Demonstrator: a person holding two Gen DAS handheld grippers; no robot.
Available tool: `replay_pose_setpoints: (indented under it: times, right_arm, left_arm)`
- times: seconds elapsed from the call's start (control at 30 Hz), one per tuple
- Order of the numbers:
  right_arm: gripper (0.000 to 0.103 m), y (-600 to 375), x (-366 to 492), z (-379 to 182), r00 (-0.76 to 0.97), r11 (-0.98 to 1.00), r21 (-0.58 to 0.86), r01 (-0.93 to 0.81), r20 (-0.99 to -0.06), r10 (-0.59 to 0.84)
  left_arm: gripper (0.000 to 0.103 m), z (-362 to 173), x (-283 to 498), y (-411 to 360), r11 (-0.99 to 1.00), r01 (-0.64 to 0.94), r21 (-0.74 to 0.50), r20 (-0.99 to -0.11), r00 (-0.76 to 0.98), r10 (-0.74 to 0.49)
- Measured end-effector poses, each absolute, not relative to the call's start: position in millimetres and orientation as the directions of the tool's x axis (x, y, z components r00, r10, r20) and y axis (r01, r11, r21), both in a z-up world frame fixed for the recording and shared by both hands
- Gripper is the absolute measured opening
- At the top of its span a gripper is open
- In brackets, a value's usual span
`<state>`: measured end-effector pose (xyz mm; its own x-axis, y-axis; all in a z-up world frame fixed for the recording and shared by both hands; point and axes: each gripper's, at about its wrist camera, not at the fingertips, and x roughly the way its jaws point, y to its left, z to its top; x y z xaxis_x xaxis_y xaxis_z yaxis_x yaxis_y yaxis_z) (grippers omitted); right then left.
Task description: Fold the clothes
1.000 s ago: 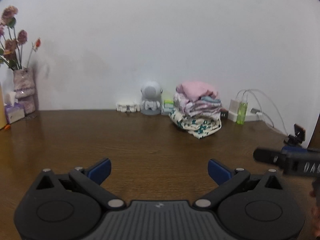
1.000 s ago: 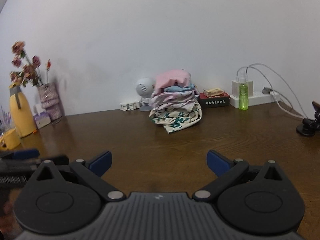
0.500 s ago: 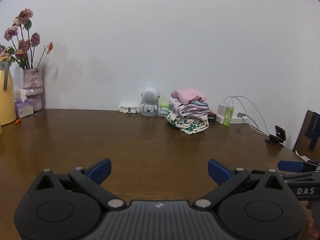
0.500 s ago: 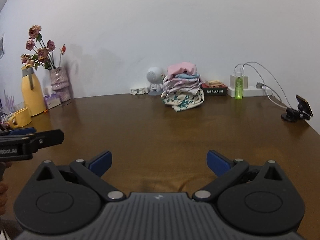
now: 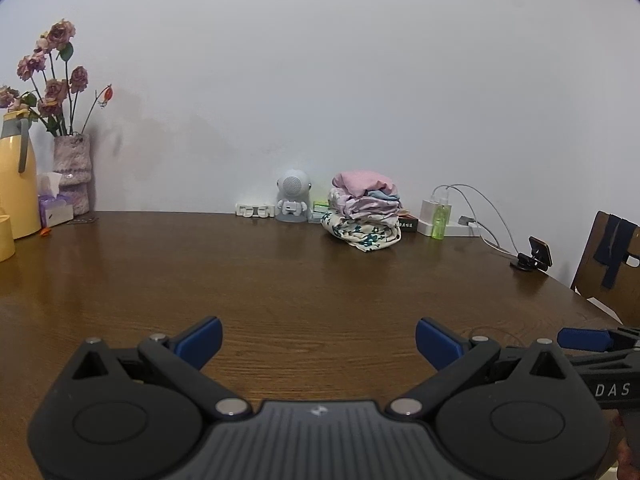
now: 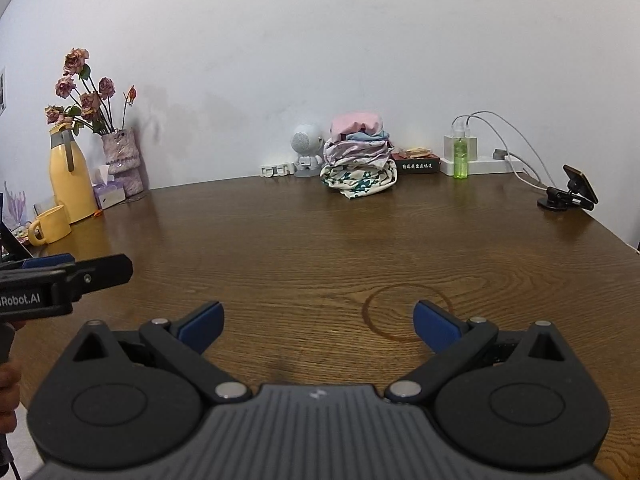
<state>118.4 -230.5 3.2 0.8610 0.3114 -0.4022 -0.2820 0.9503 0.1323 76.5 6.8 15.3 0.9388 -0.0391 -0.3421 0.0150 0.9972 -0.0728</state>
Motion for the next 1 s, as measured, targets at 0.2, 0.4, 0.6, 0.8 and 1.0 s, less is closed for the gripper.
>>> replay_pose_setpoints:
  times: [0.2, 0.4, 0.6, 0.8, 1.0]
  right_arm:
    - [0.103, -231.0, 119.0, 4.4, 0.862, 0.95, 0.132, -0.283, -0.398, 0.312]
    - [0.103, -229.1, 120.4, 0.7, 0.854, 0.951, 0.125, -0.284, -0.418, 0.31]
    - [0.103, -229.7, 120.7, -0.3, 0.851, 0.949, 0.13, -0.285, -0.422, 0.314]
    - [0.103, -229.8, 121.0, -1.0, 0.85, 0.949, 0.133, -0.285, -0.423, 0.314]
    - [0.103, -229.9, 121.1, -1.9, 0.849, 0.949, 0.134, -0.287, -0.424, 0.316]
  left_arm:
    - [0.103, 12.1, 74.2, 2.5, 0.997, 0.023, -0.075, -0.359, 0.932, -0.048]
    - [0.103, 11.6, 74.6, 3.2, 0.997, 0.016, -0.079, -0.369, 0.929, -0.044]
    - [0.103, 10.4, 75.9, 3.1, 0.996, 0.023, -0.085, -0.376, 0.925, -0.054]
    - [0.103, 9.2, 77.0, 3.8, 0.996, 0.021, -0.088, -0.387, 0.921, -0.054]
    - [0.103, 8.6, 77.5, 3.5, 0.996, 0.022, -0.089, -0.392, 0.918, -0.056]
